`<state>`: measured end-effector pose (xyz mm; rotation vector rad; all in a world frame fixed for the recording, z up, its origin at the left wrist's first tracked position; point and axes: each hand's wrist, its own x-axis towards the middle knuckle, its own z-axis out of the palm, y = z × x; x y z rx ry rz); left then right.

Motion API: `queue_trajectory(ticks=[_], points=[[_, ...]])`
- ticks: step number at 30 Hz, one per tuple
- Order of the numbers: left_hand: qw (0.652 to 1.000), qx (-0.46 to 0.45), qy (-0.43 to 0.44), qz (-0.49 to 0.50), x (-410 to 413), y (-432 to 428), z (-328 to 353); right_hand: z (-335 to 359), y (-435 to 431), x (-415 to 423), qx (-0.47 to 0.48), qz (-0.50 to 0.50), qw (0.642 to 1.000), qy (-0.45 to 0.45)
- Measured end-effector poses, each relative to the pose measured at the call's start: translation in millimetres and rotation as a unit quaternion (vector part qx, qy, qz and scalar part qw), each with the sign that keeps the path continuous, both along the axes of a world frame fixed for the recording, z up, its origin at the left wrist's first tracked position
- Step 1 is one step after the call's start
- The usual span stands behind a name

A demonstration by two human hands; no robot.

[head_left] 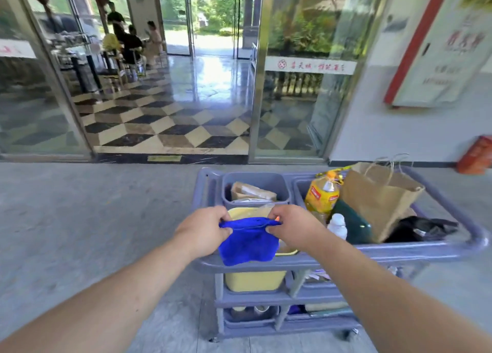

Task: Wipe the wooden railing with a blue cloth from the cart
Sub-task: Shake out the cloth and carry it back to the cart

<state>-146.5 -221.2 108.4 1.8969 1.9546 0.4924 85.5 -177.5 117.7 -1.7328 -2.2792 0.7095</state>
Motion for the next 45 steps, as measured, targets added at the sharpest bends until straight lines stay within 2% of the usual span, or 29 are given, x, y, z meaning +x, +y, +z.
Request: queue_trajectory(ticks=[4, 10, 17, 21, 31, 36, 41, 45], points=[[0.997, -0.024, -0.016, -0.069, 57, 19, -26, -25, -8, 61, -0.014, -0.062, 0.998, 0.006], [0.99, -0.065, -0.04, -0.116, 121, 50, -53, -55, -5, 123, -0.035, -0.115, 0.993, 0.006], [0.988, -0.069, -0.005, -0.14, 172, 103, -71, -77, 31, 168, -0.055, -0.161, 0.985, -0.006], [0.988, -0.053, 0.047, -0.134, 195, 136, -81, -92, 63, 184, -0.059, -0.174, 0.983, -0.01], [0.966, -0.035, 0.194, -0.168, 225, 195, -132, -152, 122, 189, -0.079, -0.15, 0.981, -0.096], [0.958, -0.042, 0.217, -0.182, 231, 204, -149, -180, 130, 187, -0.059, -0.115, 0.984, -0.125], [0.944, -0.052, 0.232, -0.23, 234, 206, -153, -195, 131, 188, -0.034, -0.101, 0.988, -0.114], [0.944, -0.065, 0.231, -0.228, 236, 207, -156, -201, 130, 191, -0.032, -0.095, 0.989, -0.112]])
